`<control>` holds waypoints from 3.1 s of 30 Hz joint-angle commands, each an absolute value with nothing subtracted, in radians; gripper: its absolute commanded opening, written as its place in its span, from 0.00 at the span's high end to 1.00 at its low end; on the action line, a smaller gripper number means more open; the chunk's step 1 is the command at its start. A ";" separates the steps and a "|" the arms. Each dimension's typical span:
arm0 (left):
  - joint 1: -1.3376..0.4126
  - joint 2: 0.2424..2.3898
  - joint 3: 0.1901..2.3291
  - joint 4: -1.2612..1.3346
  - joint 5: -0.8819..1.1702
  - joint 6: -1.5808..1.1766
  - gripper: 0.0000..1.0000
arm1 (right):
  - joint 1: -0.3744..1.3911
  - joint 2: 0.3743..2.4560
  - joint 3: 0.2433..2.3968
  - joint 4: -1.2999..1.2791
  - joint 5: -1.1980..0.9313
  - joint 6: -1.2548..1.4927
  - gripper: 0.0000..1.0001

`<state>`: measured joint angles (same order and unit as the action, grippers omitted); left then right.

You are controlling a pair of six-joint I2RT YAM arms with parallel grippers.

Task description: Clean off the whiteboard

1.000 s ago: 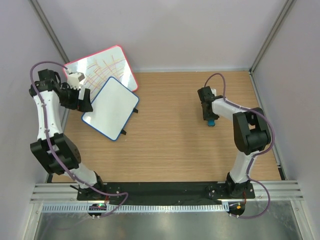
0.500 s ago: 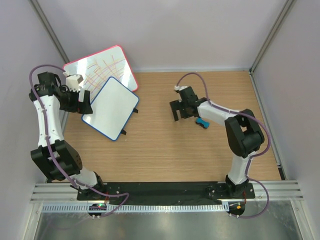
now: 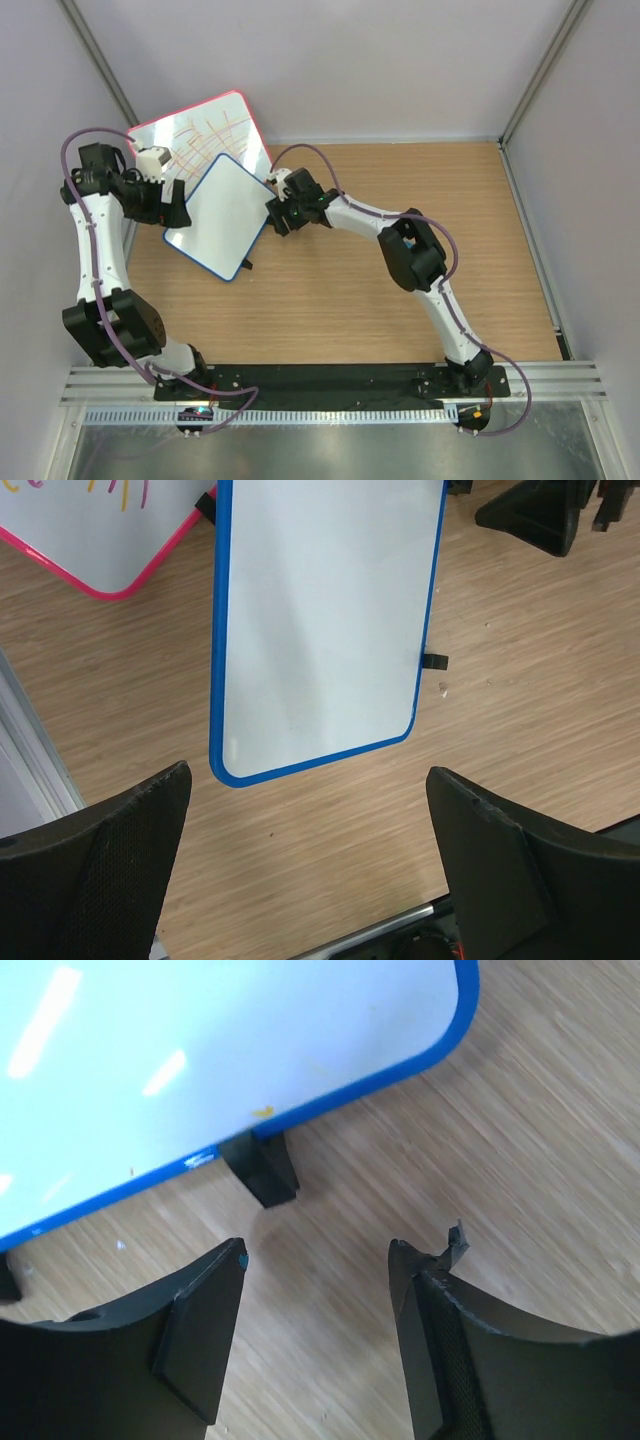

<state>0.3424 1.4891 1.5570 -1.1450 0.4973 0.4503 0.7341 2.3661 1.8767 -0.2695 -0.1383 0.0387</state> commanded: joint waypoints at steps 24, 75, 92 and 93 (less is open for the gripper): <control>0.341 1.439 1.554 -1.181 0.571 0.466 0.00 | 0.911 2.425 1.939 -0.321 -0.123 -0.199 0.99; -0.069 0.772 0.591 -0.629 0.342 0.457 0.00 | 0.347 0.833 0.502 -0.281 0.347 0.495 0.00; -0.068 0.827 0.583 -0.612 0.322 0.428 0.00 | 0.344 0.769 0.483 -0.302 0.356 0.511 0.00; -0.067 0.827 0.583 -0.612 0.322 0.428 0.00 | 0.344 0.761 0.480 -0.301 0.351 0.508 0.00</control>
<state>-0.0673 0.8330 0.5770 -0.6548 0.3317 0.4446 0.3447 0.7788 0.4812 -0.3210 0.3454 0.5014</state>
